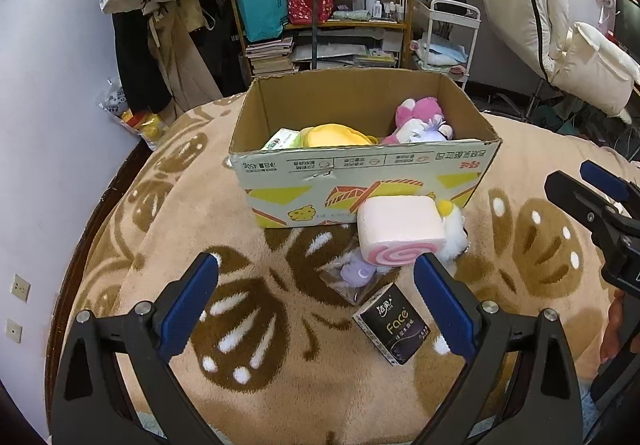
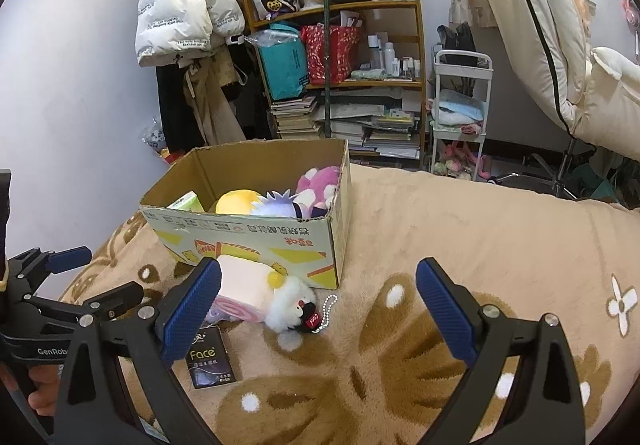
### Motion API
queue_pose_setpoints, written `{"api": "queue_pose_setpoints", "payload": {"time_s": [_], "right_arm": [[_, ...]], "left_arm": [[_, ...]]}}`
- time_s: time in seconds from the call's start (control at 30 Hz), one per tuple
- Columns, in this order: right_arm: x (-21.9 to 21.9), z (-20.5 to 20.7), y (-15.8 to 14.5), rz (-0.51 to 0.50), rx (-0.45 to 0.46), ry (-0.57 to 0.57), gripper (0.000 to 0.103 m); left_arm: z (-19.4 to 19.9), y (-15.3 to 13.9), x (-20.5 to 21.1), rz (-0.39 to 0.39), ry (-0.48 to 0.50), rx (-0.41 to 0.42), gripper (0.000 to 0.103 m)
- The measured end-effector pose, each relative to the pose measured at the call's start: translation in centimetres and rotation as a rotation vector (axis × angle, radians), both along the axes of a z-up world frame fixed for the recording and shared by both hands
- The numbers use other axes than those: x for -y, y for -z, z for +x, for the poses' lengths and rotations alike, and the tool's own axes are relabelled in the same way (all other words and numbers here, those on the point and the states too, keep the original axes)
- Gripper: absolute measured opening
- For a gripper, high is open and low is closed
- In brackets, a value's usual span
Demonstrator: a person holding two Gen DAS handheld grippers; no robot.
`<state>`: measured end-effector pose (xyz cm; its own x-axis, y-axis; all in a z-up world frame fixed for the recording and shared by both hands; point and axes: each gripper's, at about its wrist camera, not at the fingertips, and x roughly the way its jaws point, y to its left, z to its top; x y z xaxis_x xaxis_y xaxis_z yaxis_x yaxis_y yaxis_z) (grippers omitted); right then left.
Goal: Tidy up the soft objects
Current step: 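Withdraw both tools from the box and lower them toward the remaining items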
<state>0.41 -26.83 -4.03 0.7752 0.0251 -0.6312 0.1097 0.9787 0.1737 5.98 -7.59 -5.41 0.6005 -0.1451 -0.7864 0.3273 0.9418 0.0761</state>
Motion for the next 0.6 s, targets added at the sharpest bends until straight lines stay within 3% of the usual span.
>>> {"api": "queue_pose_setpoints", "payload": {"time_s": [0.6], "right_arm": [[0.7,2.4,2.4,0.014,-0.058,0.004,0.102]], "left_arm": [[2.8,2.6,0.7,-0.037,-0.054,-0.110,0.097]]}}
